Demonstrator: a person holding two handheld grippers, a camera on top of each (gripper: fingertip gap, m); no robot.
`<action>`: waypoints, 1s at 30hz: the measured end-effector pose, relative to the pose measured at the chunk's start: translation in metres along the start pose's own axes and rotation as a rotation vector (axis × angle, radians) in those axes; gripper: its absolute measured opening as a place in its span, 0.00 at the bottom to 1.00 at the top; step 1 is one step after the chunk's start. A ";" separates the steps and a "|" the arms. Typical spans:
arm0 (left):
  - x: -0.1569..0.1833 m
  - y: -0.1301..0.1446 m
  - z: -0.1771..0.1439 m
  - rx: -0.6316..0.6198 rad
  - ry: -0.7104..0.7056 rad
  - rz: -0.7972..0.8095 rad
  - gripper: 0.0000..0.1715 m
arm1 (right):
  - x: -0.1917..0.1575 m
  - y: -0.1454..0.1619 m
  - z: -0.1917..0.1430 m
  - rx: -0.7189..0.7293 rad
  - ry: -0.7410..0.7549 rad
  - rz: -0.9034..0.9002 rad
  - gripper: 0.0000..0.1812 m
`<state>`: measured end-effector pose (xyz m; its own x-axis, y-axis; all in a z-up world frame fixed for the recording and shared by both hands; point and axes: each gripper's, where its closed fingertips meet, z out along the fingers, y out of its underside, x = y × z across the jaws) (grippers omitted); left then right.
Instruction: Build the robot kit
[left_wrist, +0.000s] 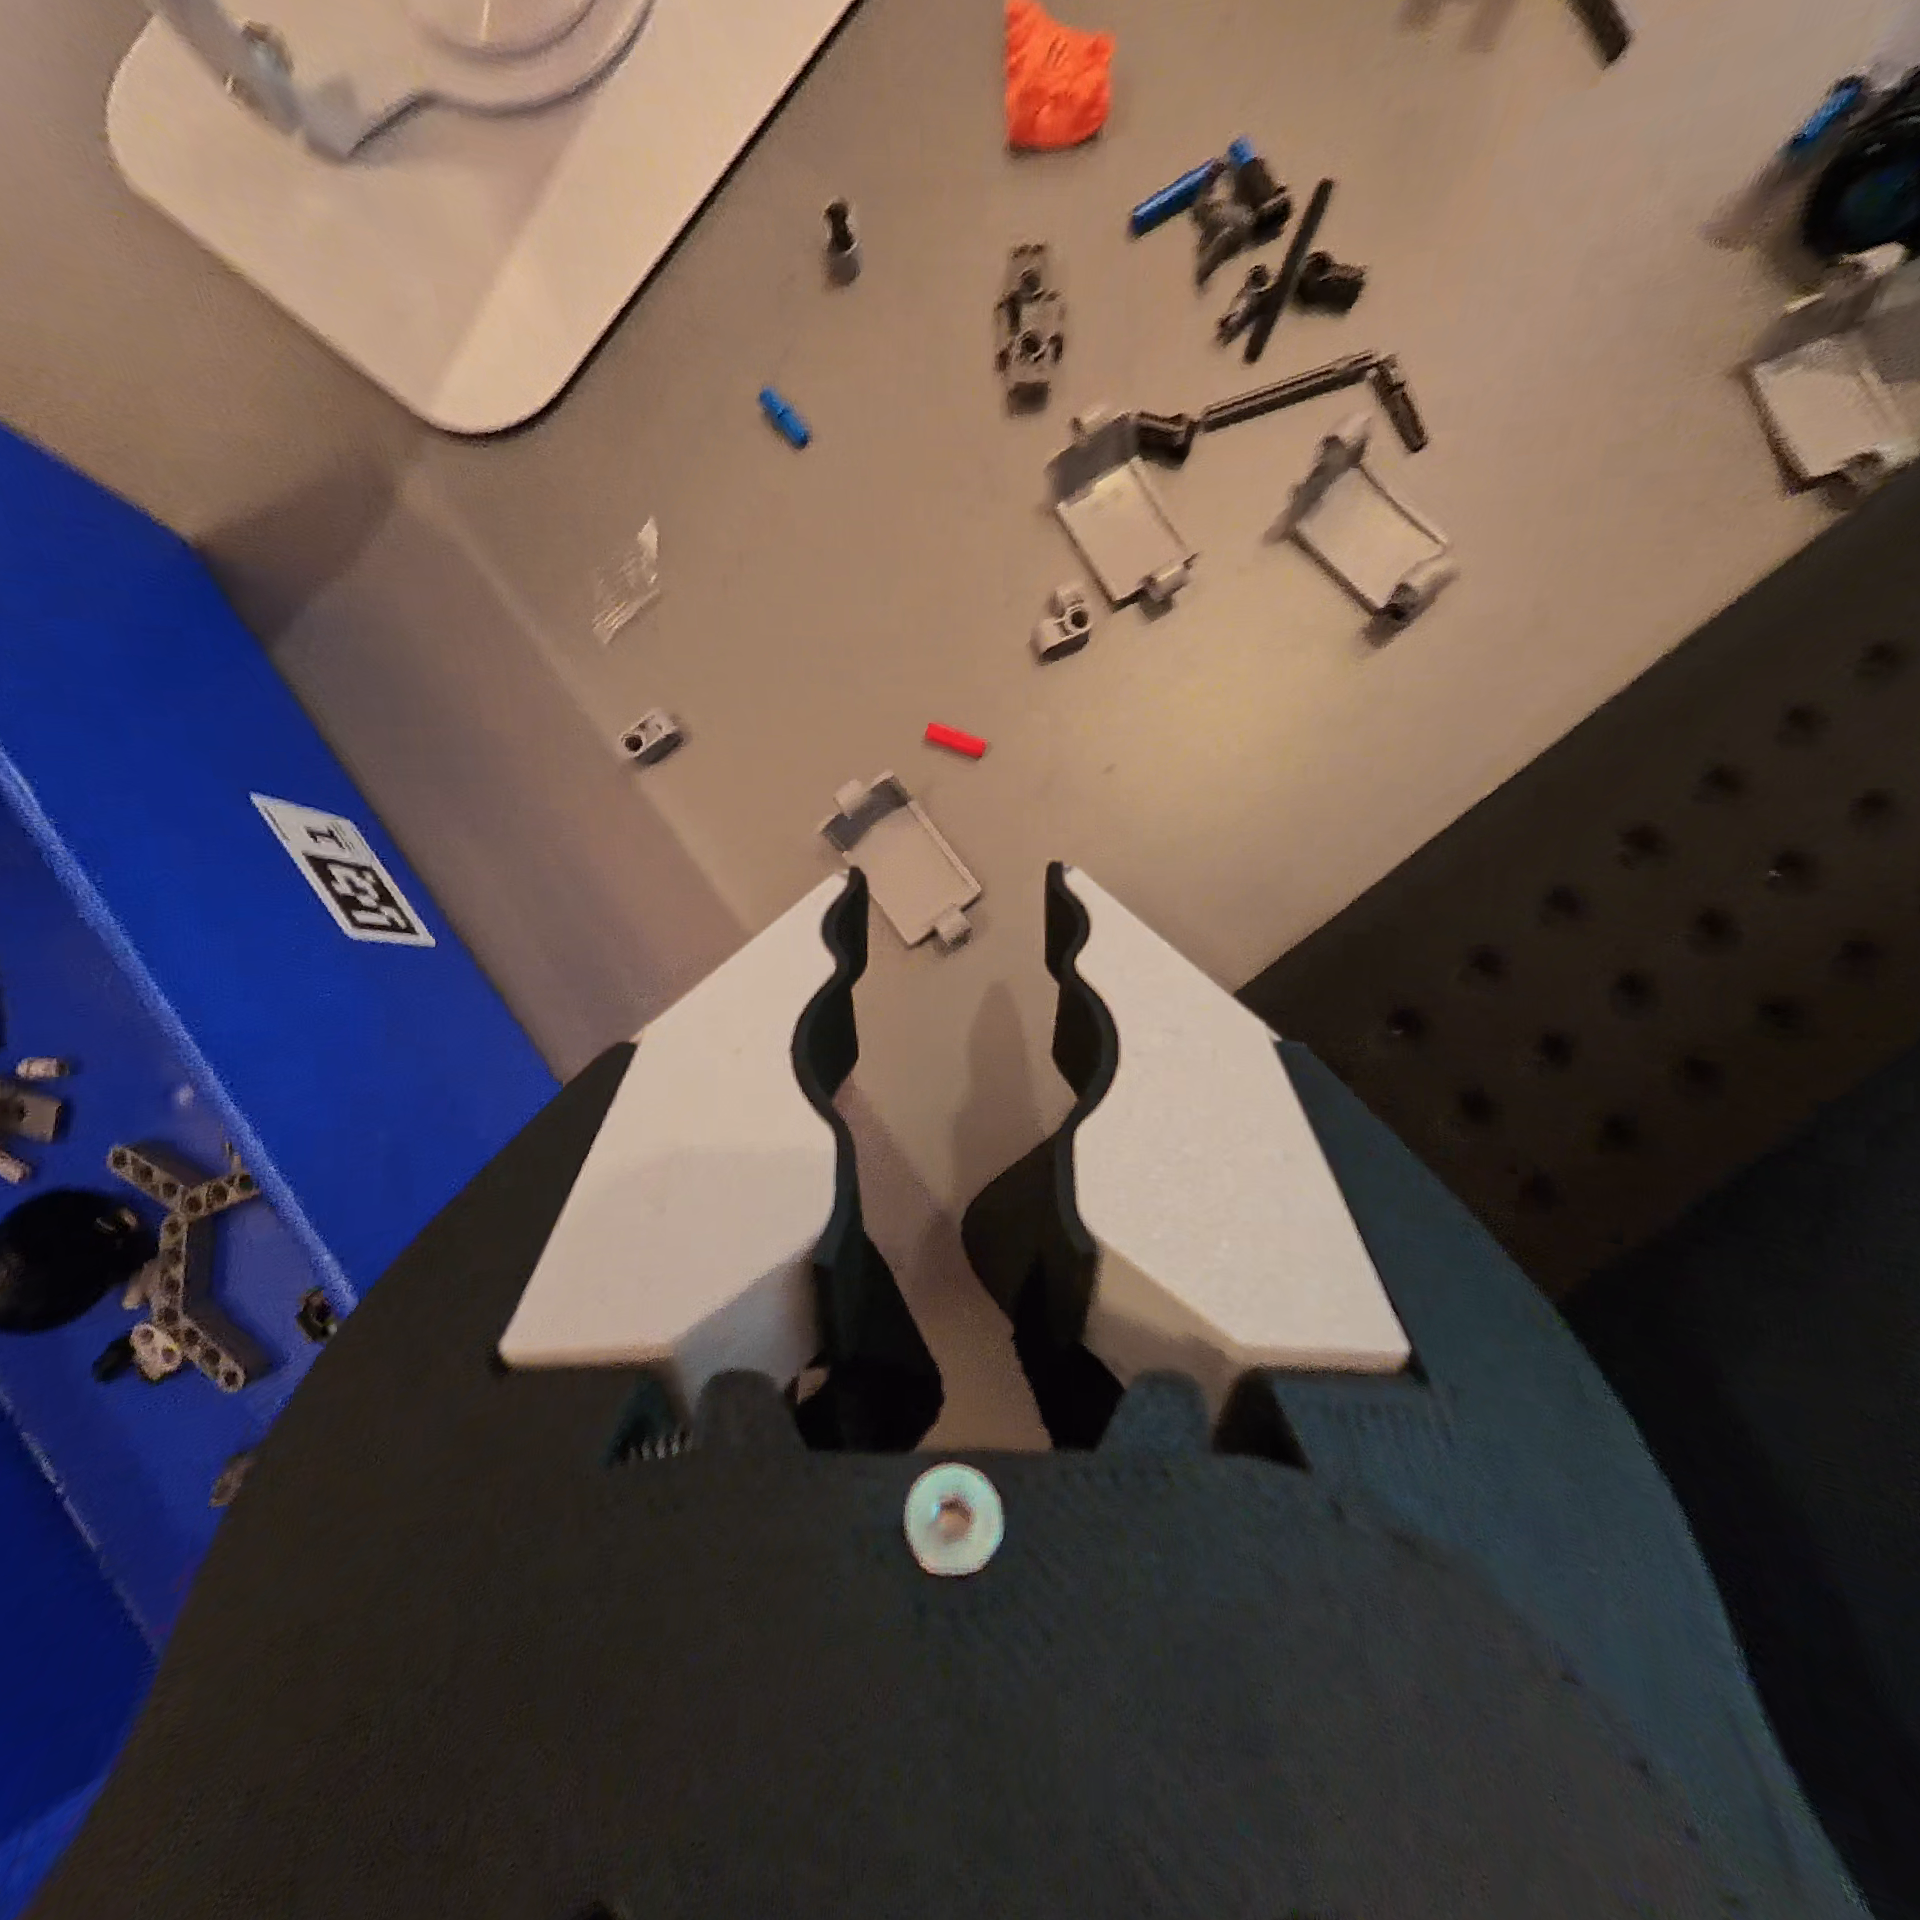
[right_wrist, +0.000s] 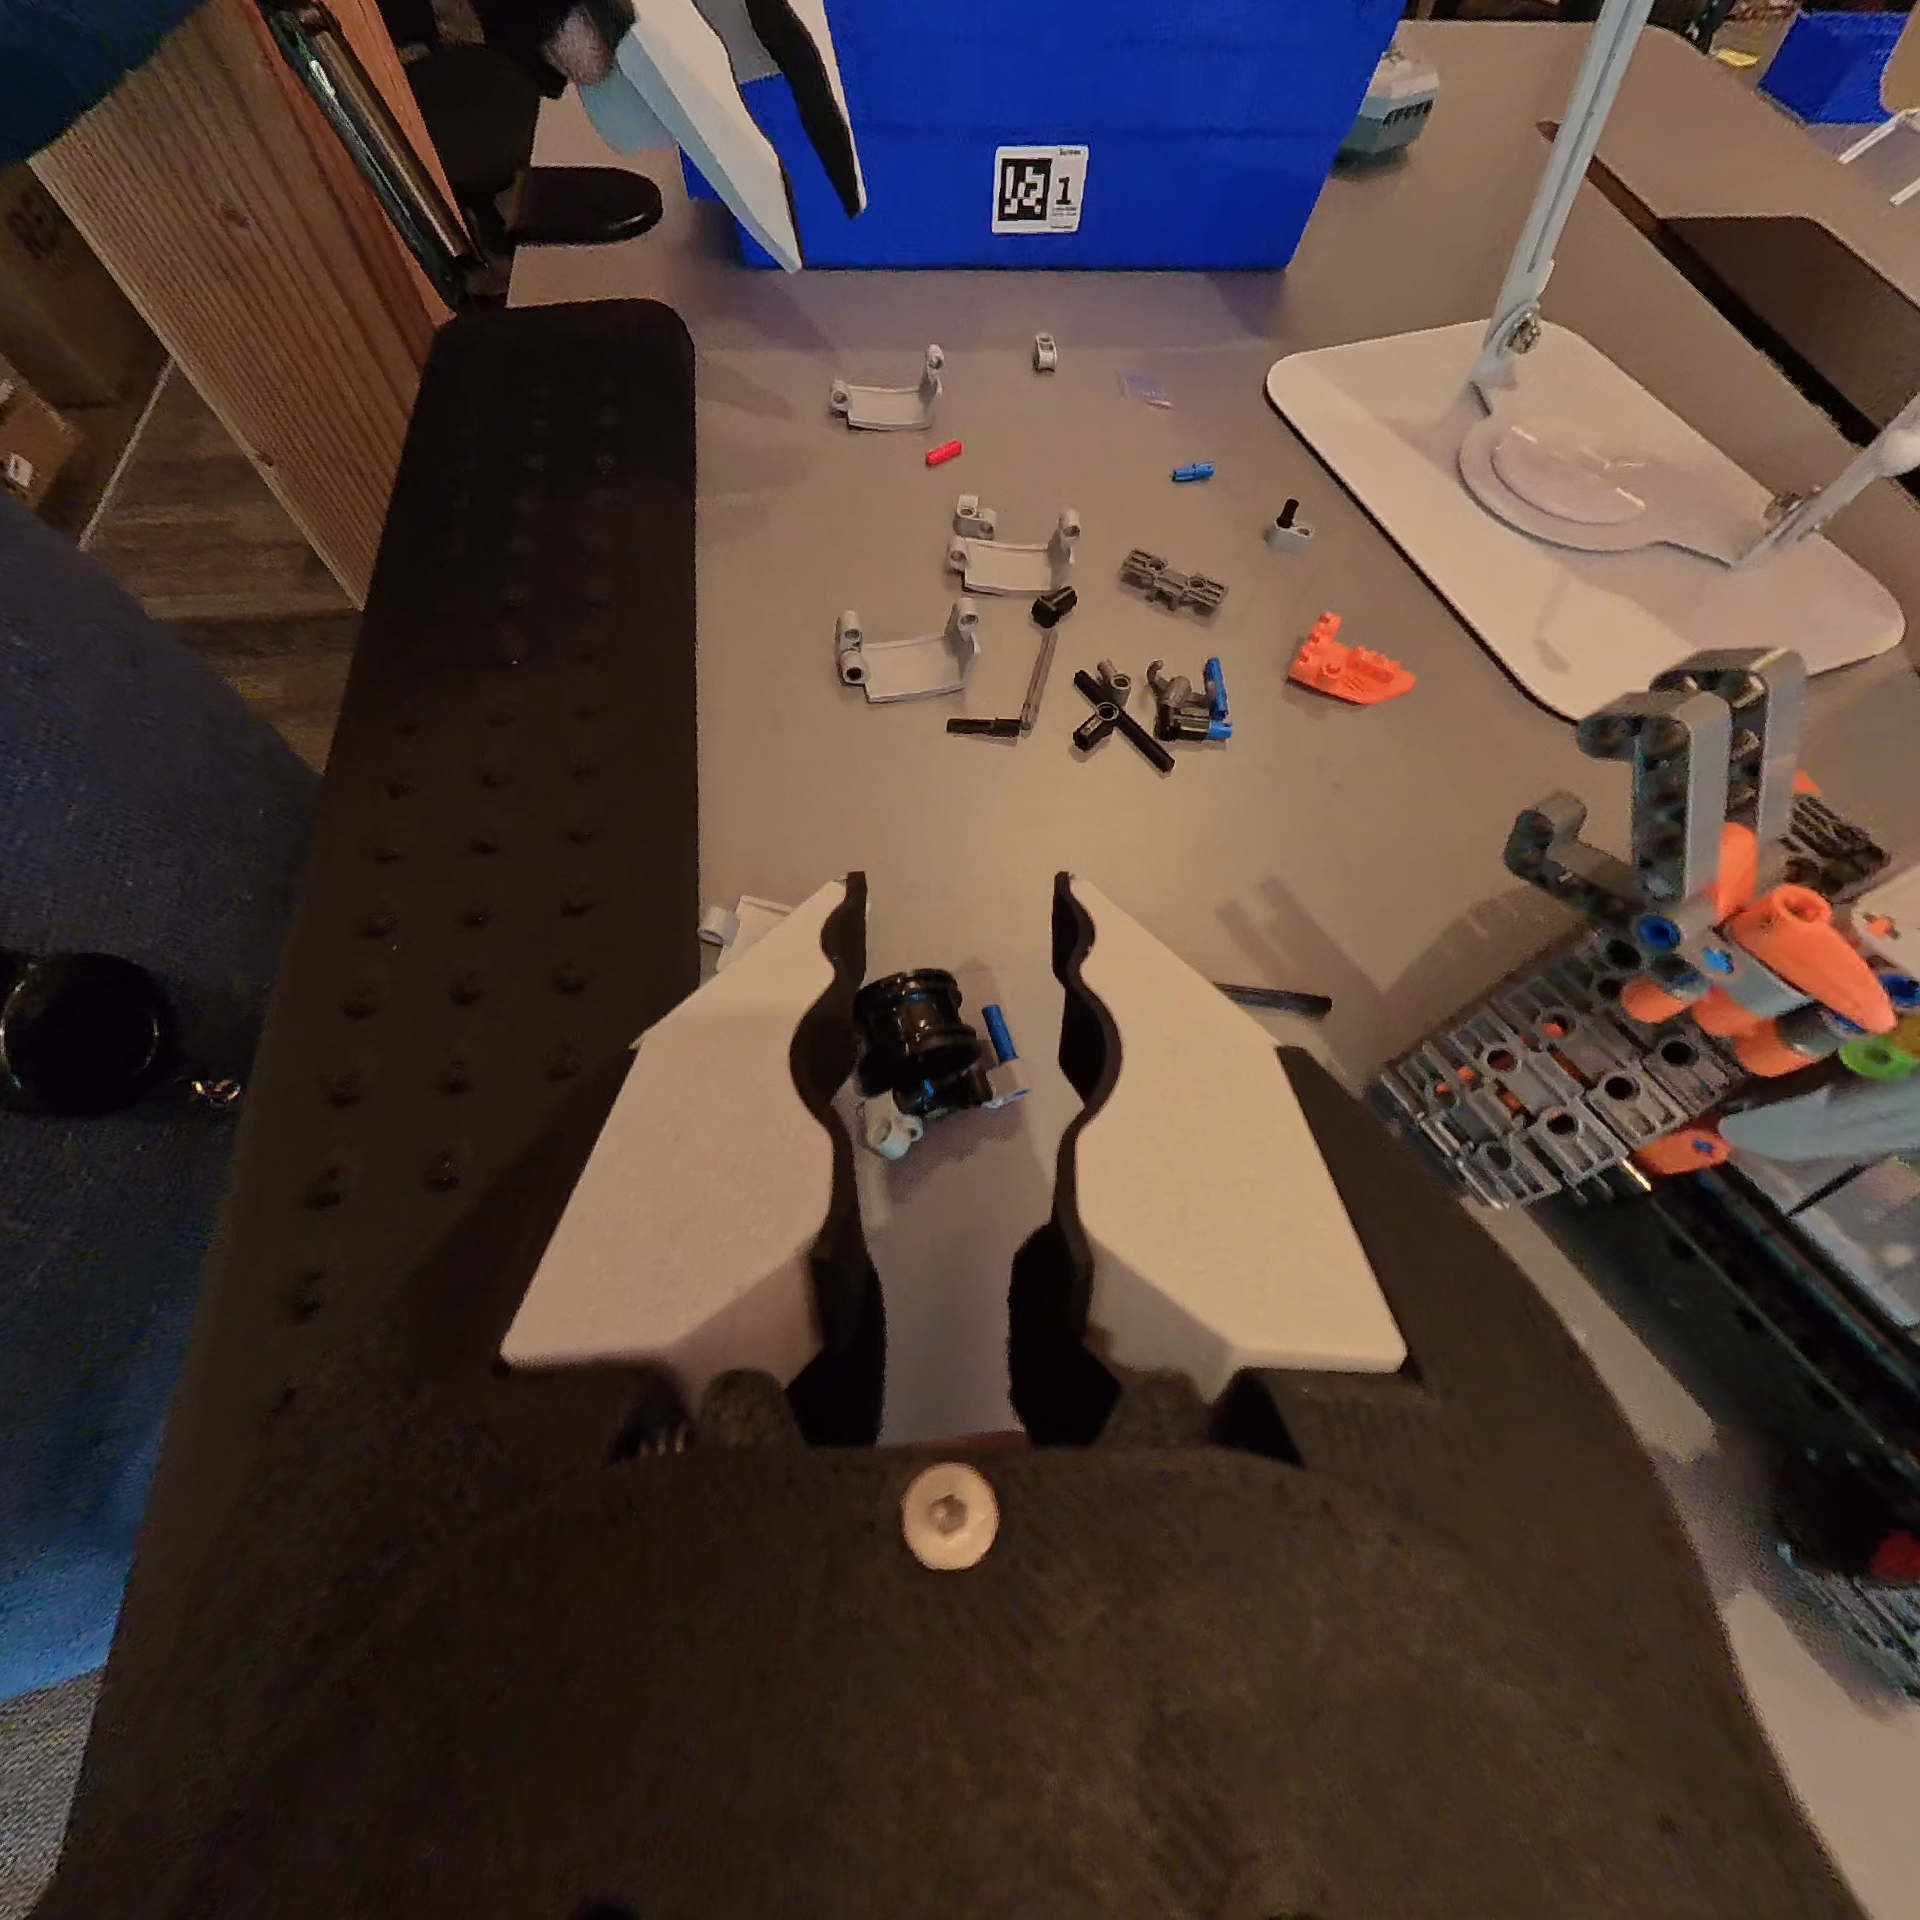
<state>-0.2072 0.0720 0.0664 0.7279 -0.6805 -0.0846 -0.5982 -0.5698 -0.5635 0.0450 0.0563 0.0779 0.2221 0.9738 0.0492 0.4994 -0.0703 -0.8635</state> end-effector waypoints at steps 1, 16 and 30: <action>0.000 0.002 0.004 -0.003 0.003 -0.026 0.19 | 0.001 0.000 0.003 -0.003 -0.002 -0.004 0.19; 0.030 0.024 0.049 -0.093 0.148 -0.062 0.07 | 0.015 0.008 0.003 0.012 0.032 0.041 0.18; 0.006 -0.002 0.035 0.073 0.023 -0.100 0.24 | 0.002 0.035 -0.006 -0.164 -0.045 0.028 0.19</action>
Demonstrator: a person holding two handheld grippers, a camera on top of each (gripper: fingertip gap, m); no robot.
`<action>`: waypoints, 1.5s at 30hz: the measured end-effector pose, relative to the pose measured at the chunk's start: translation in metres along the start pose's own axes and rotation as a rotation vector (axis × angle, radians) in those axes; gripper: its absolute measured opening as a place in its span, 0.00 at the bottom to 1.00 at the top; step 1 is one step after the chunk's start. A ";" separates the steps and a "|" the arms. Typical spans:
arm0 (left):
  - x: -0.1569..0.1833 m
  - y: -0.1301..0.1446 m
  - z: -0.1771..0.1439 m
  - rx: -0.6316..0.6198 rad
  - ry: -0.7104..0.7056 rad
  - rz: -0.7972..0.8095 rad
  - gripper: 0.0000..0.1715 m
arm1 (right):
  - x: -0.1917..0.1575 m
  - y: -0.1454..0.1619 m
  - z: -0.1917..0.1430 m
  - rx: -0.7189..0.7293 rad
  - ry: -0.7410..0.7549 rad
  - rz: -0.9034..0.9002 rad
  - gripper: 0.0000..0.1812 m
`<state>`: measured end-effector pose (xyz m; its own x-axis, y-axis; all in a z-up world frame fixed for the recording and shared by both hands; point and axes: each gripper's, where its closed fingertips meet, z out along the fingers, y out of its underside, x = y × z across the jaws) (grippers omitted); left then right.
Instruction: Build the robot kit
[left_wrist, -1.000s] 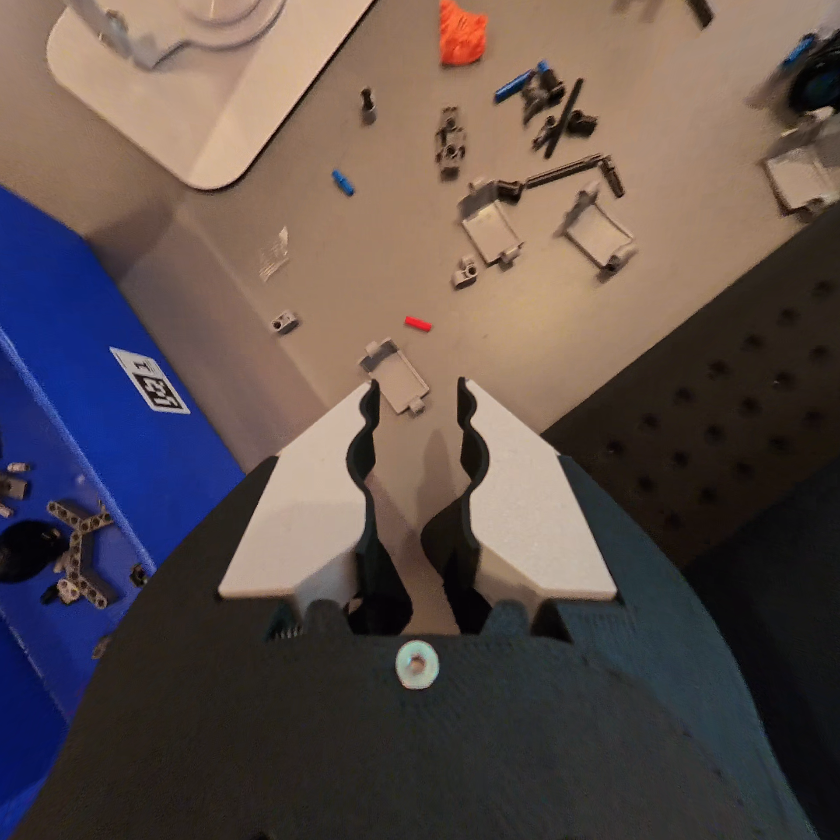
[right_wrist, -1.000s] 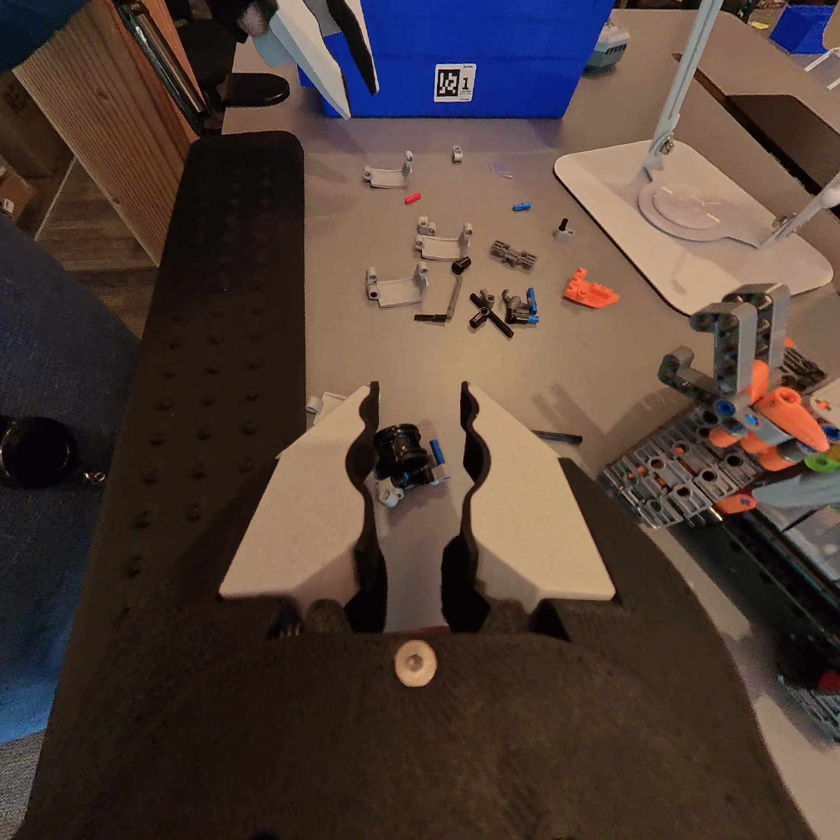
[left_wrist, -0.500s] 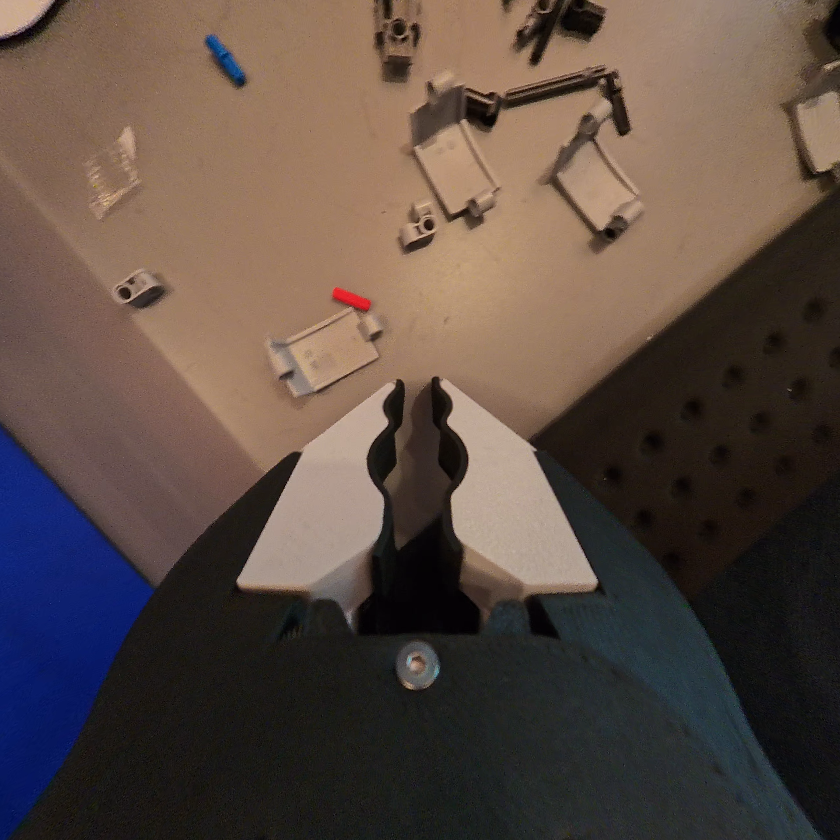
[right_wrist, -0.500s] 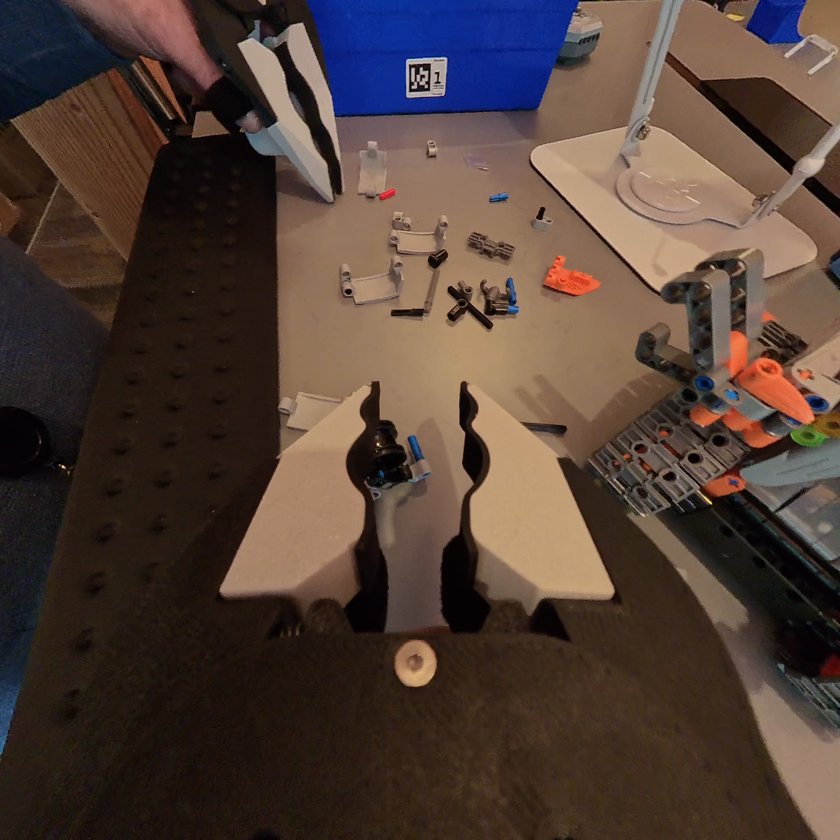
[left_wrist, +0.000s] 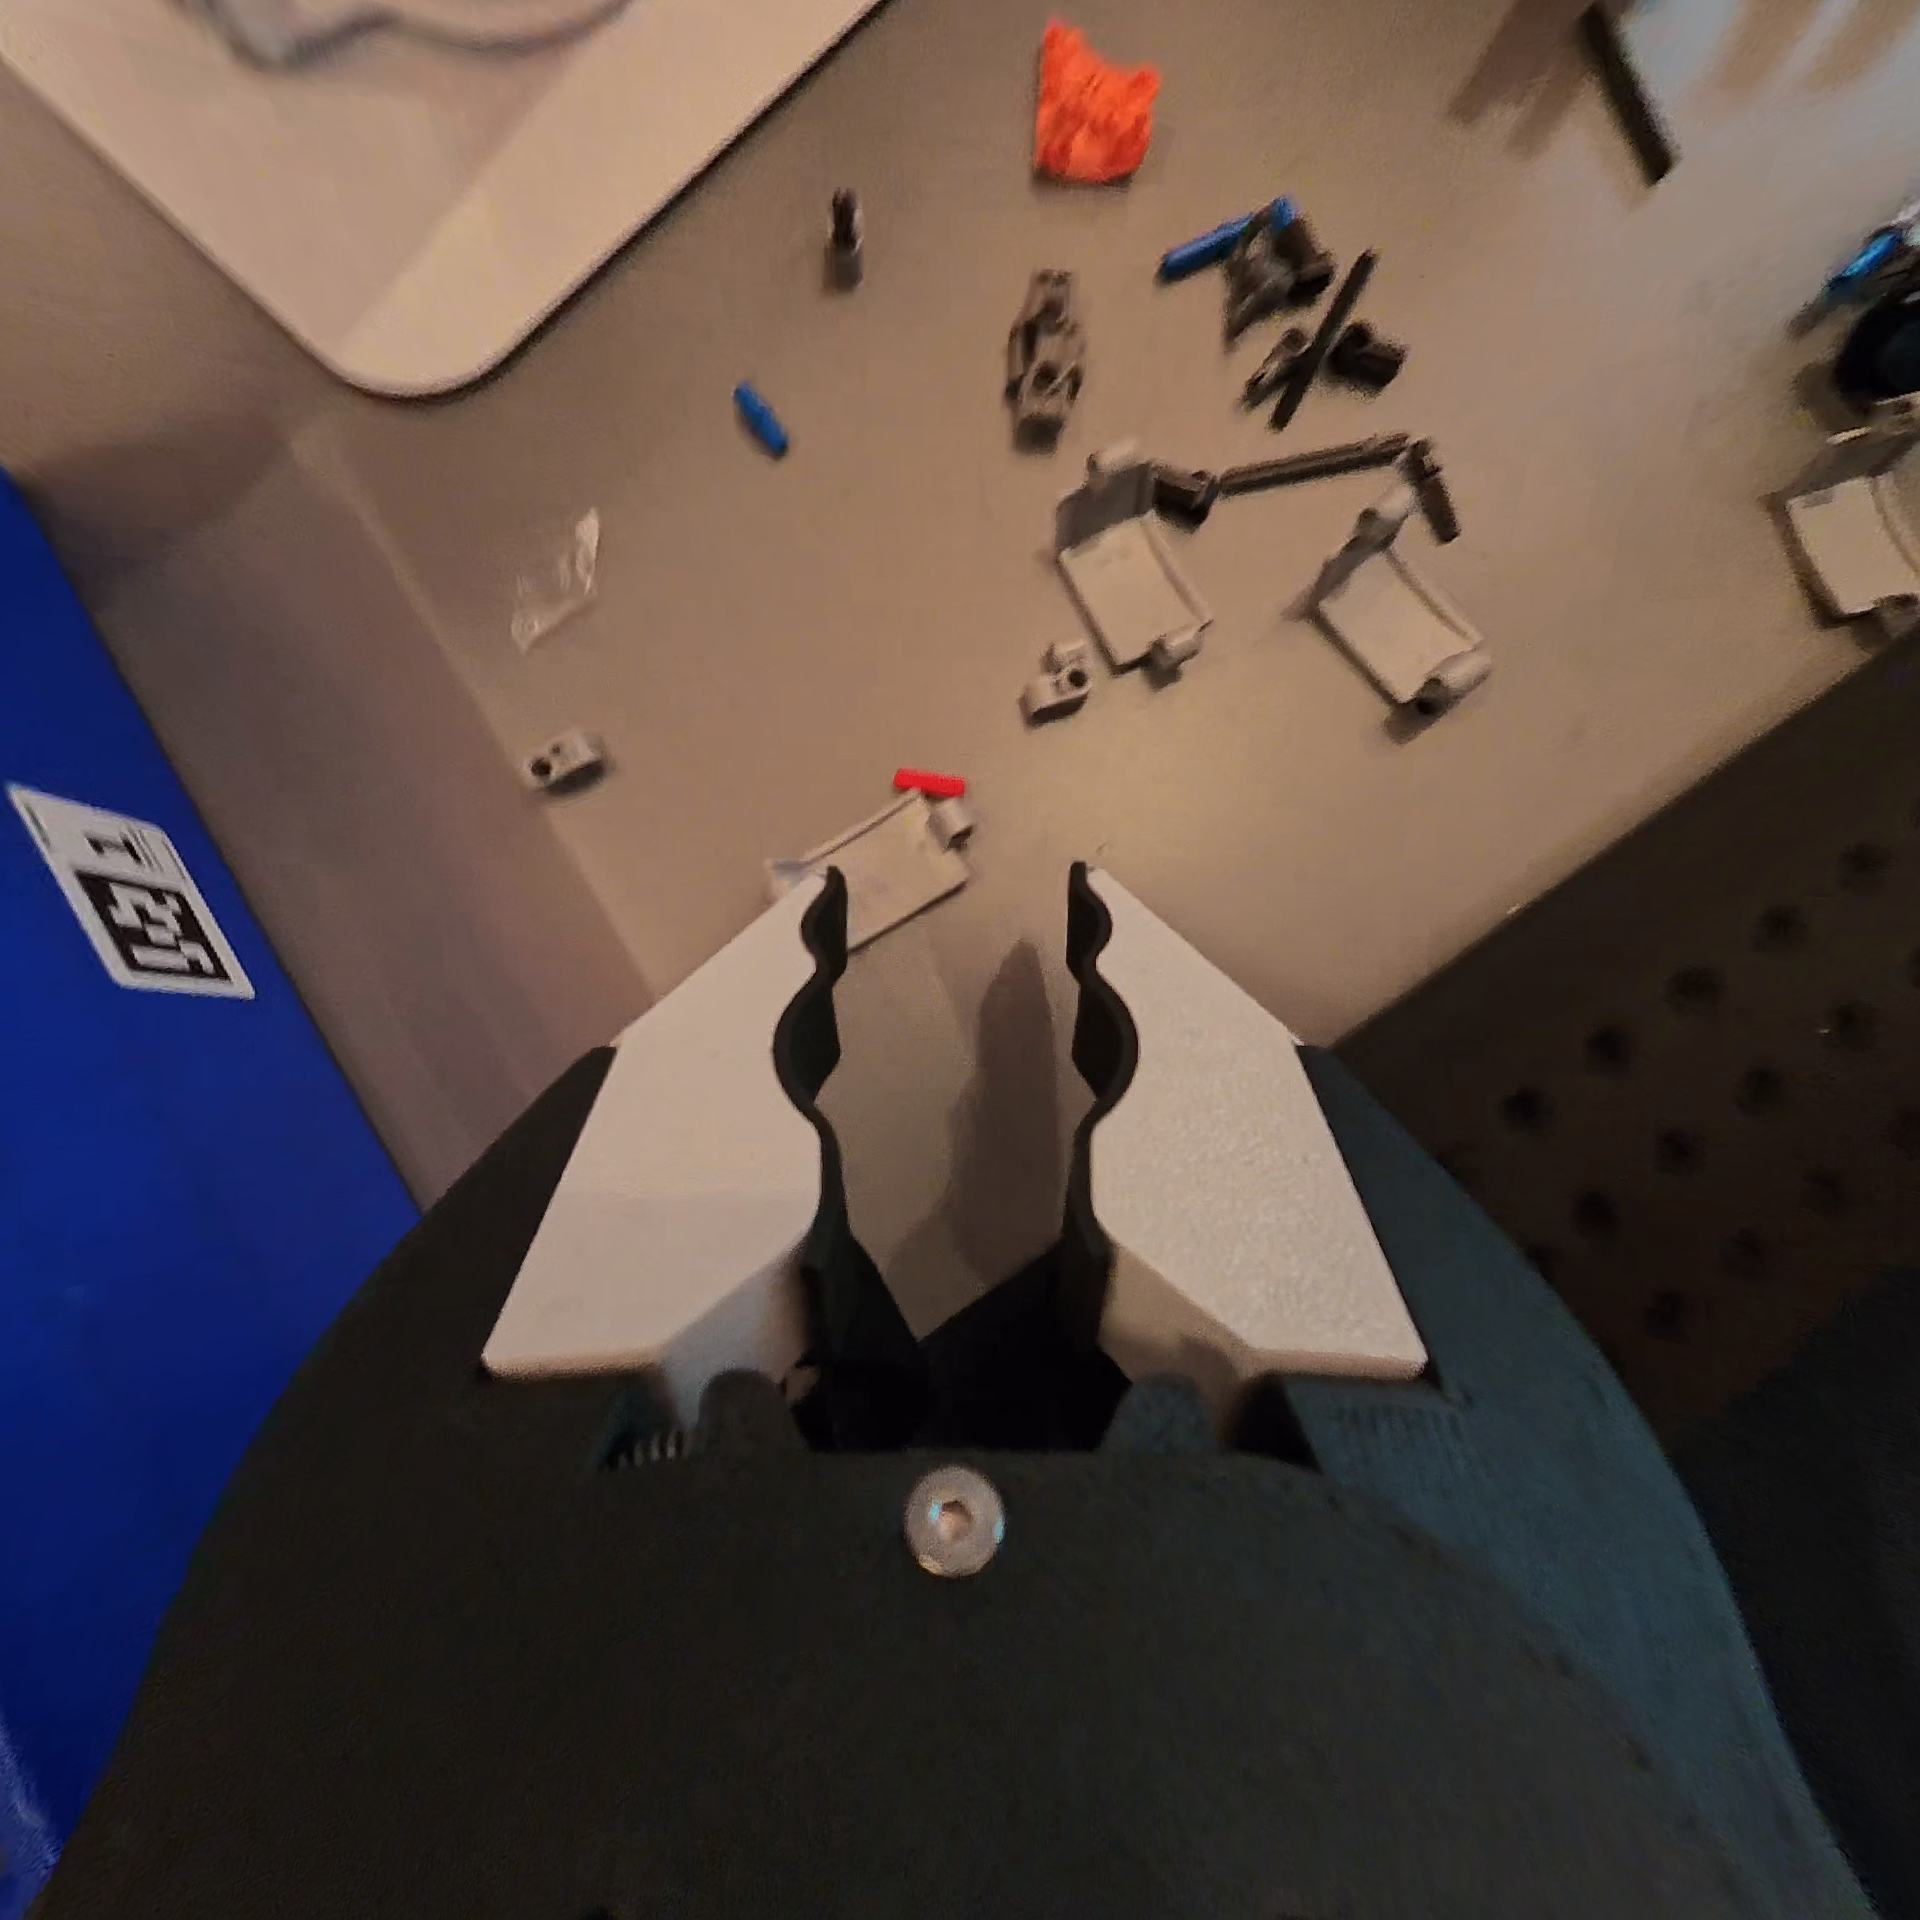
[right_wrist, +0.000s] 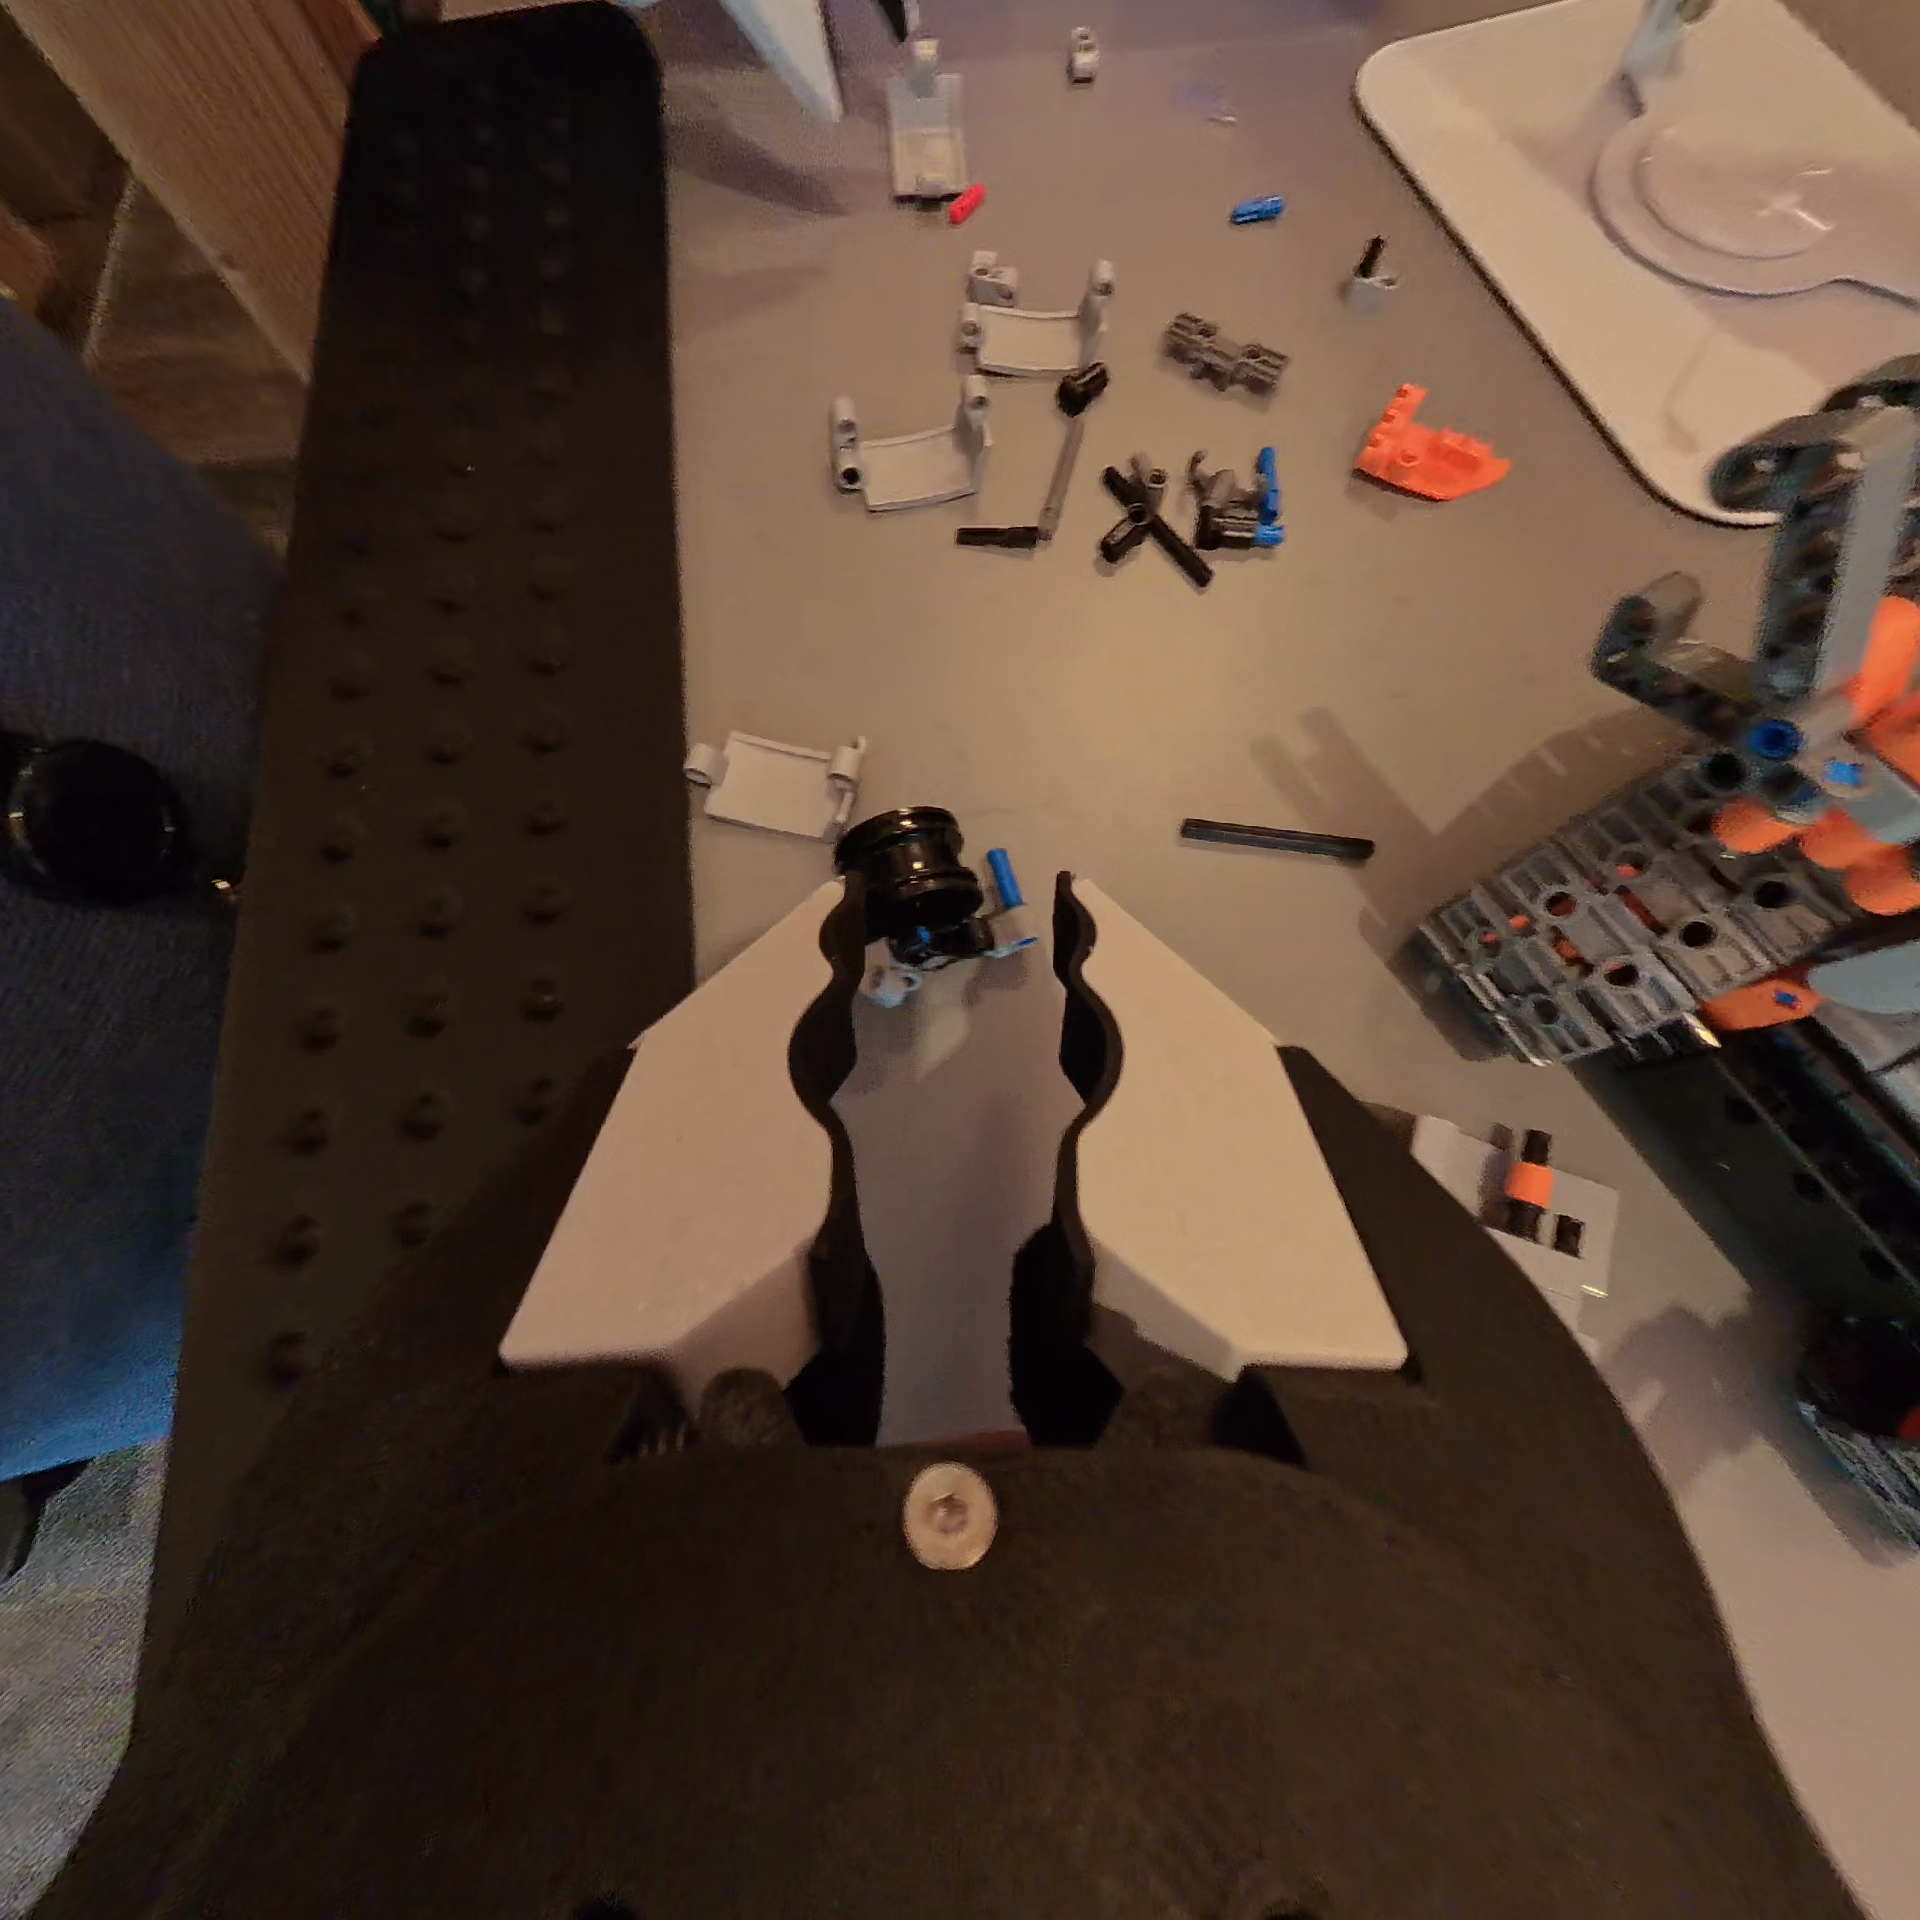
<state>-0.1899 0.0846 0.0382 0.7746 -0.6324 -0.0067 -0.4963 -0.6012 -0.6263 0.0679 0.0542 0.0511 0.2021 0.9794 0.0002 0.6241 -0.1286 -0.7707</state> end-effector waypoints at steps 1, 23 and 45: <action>0.007 -0.008 -0.003 0.026 0.013 0.036 0.23 | -0.004 0.000 0.001 -0.004 -0.019 -0.004 0.19; 0.098 -0.055 0.040 0.025 0.266 0.373 0.25 | -0.001 0.023 0.010 -0.020 -0.099 0.097 0.32; 0.104 -0.045 0.059 0.008 0.451 0.351 0.02 | -0.017 0.025 0.019 -0.056 -0.170 0.066 0.29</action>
